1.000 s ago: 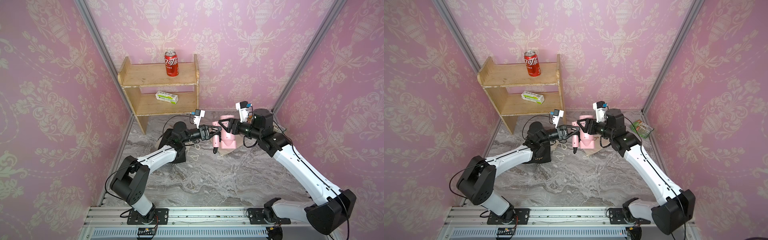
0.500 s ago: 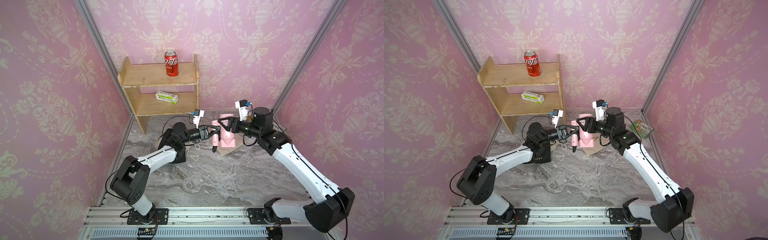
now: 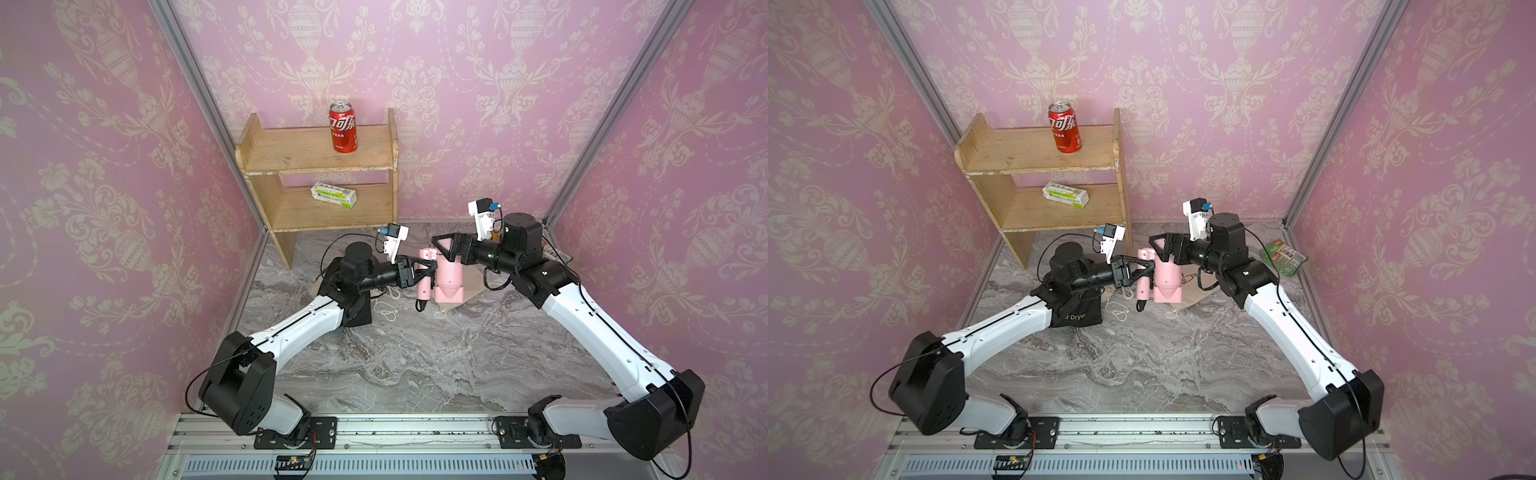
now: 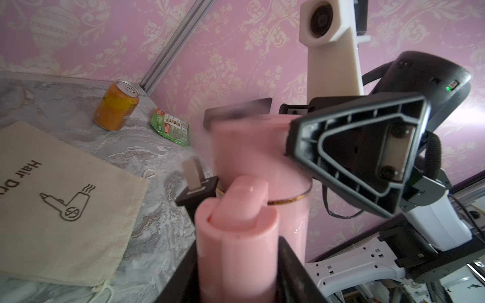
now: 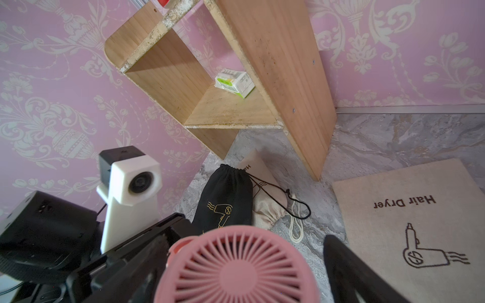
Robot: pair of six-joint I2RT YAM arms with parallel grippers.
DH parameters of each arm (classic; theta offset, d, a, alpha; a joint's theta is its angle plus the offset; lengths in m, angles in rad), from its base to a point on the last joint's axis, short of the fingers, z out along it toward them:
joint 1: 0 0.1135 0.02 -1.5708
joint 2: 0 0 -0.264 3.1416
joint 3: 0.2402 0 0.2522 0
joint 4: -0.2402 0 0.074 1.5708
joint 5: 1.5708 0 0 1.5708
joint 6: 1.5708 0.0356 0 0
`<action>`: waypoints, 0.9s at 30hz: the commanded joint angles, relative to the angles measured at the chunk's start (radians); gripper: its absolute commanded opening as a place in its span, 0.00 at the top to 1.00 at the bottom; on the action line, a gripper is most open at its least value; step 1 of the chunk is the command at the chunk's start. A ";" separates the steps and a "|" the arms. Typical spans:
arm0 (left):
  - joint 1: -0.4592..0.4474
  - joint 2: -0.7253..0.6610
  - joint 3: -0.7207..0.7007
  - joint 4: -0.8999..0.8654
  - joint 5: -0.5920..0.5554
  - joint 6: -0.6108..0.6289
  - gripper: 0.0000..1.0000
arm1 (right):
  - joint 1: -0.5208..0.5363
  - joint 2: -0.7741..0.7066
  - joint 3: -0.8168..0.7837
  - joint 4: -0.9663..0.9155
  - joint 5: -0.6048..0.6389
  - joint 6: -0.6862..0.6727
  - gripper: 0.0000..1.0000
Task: Pack away hair dryers
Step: Adjust the hair dryer, then adjust the drawstring bag at the center of the board.
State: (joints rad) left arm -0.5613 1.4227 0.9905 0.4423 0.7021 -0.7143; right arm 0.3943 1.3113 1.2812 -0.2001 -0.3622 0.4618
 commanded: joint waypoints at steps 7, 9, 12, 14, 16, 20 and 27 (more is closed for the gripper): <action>0.016 -0.196 0.072 -0.492 -0.332 0.353 0.88 | -0.001 0.022 -0.013 -0.122 0.308 -0.032 0.06; 0.031 -0.214 0.073 -0.556 -0.375 0.373 0.88 | -0.009 0.046 -0.003 -0.196 0.394 -0.007 0.07; 0.055 -0.237 0.058 -0.603 -0.408 0.380 0.88 | -0.032 0.075 -0.024 -0.266 0.446 0.031 0.09; 0.062 -0.251 0.053 -0.628 -0.424 0.389 0.88 | -0.038 0.094 -0.041 -0.304 0.460 0.046 0.11; 0.067 -0.264 0.053 -0.647 -0.438 0.395 0.88 | -0.039 0.115 -0.060 -0.332 0.453 0.056 0.11; 0.079 -0.284 0.061 -0.686 -0.467 0.404 0.88 | -0.034 0.185 -0.098 -0.375 0.418 0.054 0.16; 0.114 -0.318 0.077 -0.732 -0.471 0.415 0.88 | 0.011 0.335 -0.122 -0.389 0.387 0.018 0.22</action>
State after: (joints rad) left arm -0.4660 1.1442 1.0172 -0.2928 0.2523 -0.3286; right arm 0.3862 1.6024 1.1538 -0.5594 0.0395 0.4965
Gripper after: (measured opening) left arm 0.421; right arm 0.786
